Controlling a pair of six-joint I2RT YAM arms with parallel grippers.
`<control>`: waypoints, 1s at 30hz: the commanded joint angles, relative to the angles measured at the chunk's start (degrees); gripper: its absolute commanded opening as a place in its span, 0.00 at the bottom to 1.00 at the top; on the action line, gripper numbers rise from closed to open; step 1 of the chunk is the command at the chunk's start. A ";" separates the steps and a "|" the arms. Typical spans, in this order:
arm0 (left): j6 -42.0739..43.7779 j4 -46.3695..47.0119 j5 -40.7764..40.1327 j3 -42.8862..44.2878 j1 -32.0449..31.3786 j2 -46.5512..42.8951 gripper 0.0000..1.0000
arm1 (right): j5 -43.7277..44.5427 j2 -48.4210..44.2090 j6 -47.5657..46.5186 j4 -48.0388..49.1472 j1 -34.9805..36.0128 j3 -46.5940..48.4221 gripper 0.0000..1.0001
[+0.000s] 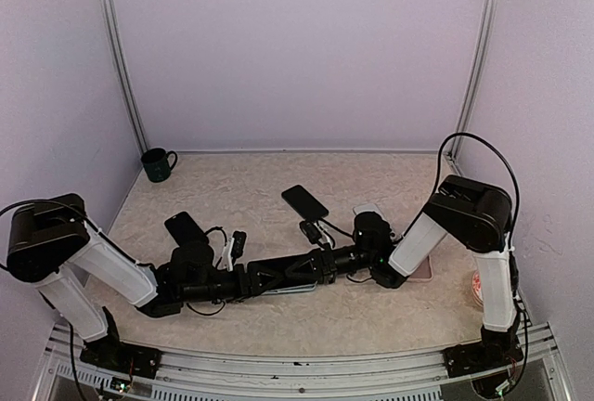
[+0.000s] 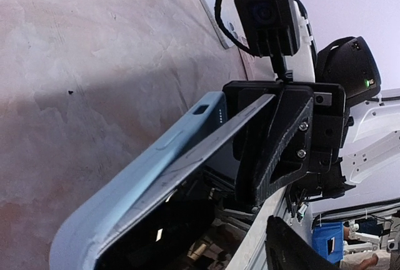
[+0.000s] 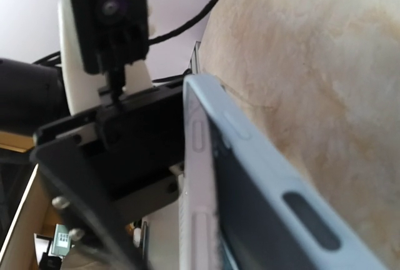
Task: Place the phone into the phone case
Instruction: Pick up the phone with the phone case at the center of the board.
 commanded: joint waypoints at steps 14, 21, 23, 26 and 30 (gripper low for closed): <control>2.05 7.19 3.83 0.80 -0.16 -3.41 0.37 | 0.30 -5.29 -4.41 -6.56 0.94 -0.42 0.00; 2.48 10.34 5.54 0.23 -0.33 -3.70 0.33 | 0.04 -5.07 -3.89 -4.82 0.94 -1.25 0.18; 2.32 11.66 5.91 0.06 -0.37 -3.40 0.31 | 0.05 -5.30 -3.96 -4.91 0.95 -1.42 0.27; 2.16 13.11 6.22 -0.32 -0.38 -3.22 0.30 | 0.27 -5.91 -4.63 -6.77 0.99 -1.35 0.39; 2.24 13.98 6.10 -0.93 -0.38 -3.55 0.28 | 0.52 -7.11 -5.56 -9.50 0.95 -1.08 0.44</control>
